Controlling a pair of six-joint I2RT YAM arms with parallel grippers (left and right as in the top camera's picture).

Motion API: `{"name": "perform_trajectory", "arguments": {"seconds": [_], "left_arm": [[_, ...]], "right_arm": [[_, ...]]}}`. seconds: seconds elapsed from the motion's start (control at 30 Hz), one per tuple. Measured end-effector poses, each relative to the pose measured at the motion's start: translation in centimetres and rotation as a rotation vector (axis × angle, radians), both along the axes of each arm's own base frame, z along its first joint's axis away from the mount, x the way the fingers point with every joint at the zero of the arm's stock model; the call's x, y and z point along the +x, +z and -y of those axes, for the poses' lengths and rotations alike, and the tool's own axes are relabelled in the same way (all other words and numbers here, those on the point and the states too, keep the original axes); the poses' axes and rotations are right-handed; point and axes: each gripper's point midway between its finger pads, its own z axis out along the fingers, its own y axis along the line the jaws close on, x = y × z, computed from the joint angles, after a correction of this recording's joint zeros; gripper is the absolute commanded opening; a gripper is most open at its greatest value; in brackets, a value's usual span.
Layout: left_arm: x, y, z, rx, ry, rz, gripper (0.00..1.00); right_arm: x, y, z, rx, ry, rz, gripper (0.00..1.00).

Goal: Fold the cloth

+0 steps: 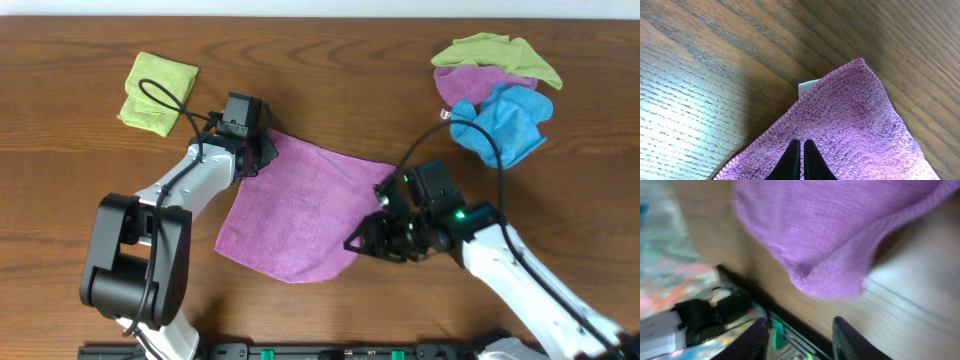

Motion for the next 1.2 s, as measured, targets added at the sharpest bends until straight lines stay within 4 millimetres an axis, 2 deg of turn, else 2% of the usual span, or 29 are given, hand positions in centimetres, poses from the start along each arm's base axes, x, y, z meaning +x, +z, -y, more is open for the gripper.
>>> {"name": "perform_trajectory", "arguments": {"seconds": [0.13, 0.17, 0.27, 0.33, 0.37, 0.4, 0.43, 0.5, 0.67, 0.8, 0.93, 1.2], "left_arm": [[-0.3, -0.1, -0.1, 0.004, 0.0, -0.014, 0.06], [-0.5, -0.2, -0.1, 0.007, 0.0, -0.023, 0.06], [-0.9, -0.4, -0.2, 0.011, 0.0, -0.039, 0.06], [-1.0, -0.5, -0.3, 0.013, 0.0, -0.046, 0.06], [-1.0, -0.5, -0.3, 0.013, 0.0, -0.046, 0.06], [-1.1, -0.5, -0.3, 0.013, 0.0, -0.047, 0.06], [-1.1, -0.5, -0.3, 0.013, 0.0, -0.048, 0.06], [-1.1, -0.5, -0.3, 0.014, 0.0, -0.048, 0.06], [-1.1, -0.5, -0.3, 0.014, 0.0, -0.048, 0.06], [-1.1, -0.5, -0.3, 0.014, 0.0, -0.049, 0.06], [-1.1, -0.5, -0.3, 0.014, 0.0, -0.049, 0.06], [-1.1, -0.5, -0.3, 0.014, 0.0, -0.049, 0.06]], "right_arm": [[-1.5, -1.6, 1.7, -0.174, -0.023, -0.024, 0.43], [-1.5, -1.8, 1.9, -0.197, -0.031, -0.021, 0.39], [-0.2, -2.0, 2.1, -0.233, -0.07, 0.029, 0.24], [0.8, -2.1, 2.2, -0.246, -0.098, 0.07, 0.22], [1.0, -2.1, 2.3, -0.251, -0.102, 0.076, 0.25], [0.8, -2.2, 2.5, -0.264, -0.106, 0.07, 0.37], [0.1, -2.6, 3.2, -0.296, -0.107, 0.034, 0.53], [-1.0, -3.0, 3.9, -0.333, -0.102, -0.01, 0.58], [-2.8, -4.4, 3.4, -0.333, -0.058, -0.033, 0.6], [-3.4, -5.9, 2.2, -0.273, -0.05, -0.024, 0.6], [-4.0, -7.5, 2.0, -0.234, -0.081, -0.041, 0.6], [-2.8, -7.9, 0.3, -0.169, -0.104, 0.01, 0.61]]}}
